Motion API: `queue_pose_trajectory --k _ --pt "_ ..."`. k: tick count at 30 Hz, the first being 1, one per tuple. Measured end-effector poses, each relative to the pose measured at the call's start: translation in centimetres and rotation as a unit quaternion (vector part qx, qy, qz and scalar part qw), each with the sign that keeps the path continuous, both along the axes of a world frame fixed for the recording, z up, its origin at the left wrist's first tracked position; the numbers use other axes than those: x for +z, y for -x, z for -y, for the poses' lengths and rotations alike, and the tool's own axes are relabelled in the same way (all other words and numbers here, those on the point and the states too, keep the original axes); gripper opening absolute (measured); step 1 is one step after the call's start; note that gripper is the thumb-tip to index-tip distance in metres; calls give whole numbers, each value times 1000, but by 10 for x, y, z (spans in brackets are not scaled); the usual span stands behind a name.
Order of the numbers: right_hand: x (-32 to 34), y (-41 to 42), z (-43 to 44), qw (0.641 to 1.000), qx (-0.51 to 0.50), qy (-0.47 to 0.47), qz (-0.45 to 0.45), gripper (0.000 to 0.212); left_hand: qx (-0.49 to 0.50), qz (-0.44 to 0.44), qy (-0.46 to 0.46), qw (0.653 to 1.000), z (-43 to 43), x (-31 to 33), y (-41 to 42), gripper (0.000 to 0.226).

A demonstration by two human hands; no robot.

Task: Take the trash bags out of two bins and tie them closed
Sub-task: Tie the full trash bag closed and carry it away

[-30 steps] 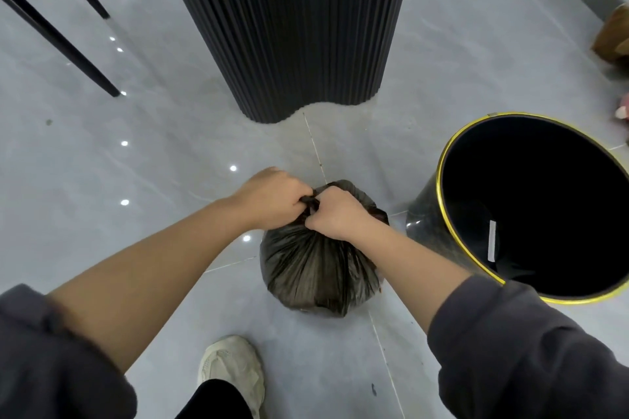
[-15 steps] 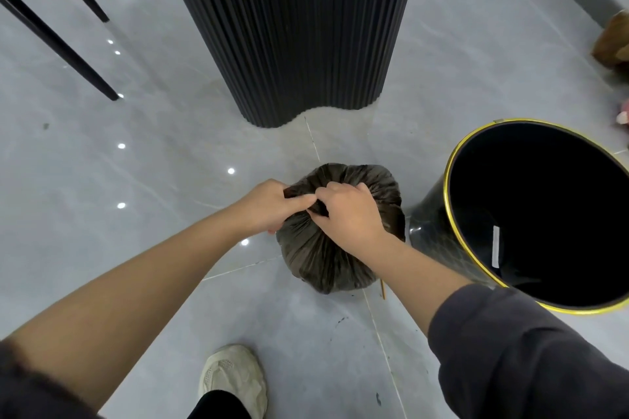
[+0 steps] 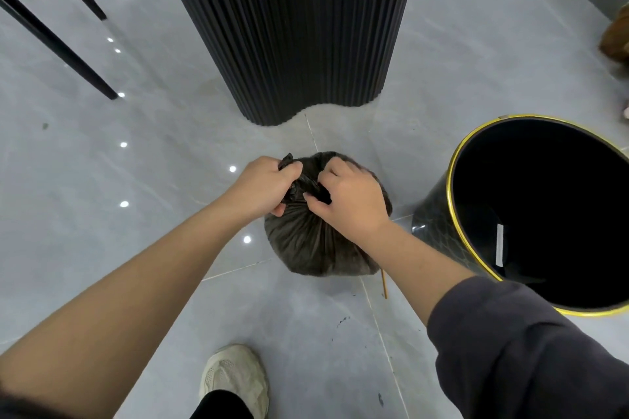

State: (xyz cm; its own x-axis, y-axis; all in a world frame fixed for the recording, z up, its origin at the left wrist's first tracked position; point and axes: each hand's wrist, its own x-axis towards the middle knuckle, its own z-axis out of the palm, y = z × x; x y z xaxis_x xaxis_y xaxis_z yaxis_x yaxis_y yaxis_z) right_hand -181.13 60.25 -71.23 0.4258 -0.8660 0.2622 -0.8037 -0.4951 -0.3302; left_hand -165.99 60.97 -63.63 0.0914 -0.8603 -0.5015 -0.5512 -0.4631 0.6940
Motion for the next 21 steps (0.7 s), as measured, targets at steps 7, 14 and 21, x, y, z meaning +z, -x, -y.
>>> queue_pose_trajectory --k 7,14,21 --pt "11 -5 -1 995 -61 -78 -31 36 31 18 18 999 0 3 6 36" --pt "1 -4 -1 997 -69 10 -27 27 50 12 19 999 1 -4 7 38" --pt "8 -4 -3 997 -57 -50 22 32 71 2 8 997 1 -6 7 41"
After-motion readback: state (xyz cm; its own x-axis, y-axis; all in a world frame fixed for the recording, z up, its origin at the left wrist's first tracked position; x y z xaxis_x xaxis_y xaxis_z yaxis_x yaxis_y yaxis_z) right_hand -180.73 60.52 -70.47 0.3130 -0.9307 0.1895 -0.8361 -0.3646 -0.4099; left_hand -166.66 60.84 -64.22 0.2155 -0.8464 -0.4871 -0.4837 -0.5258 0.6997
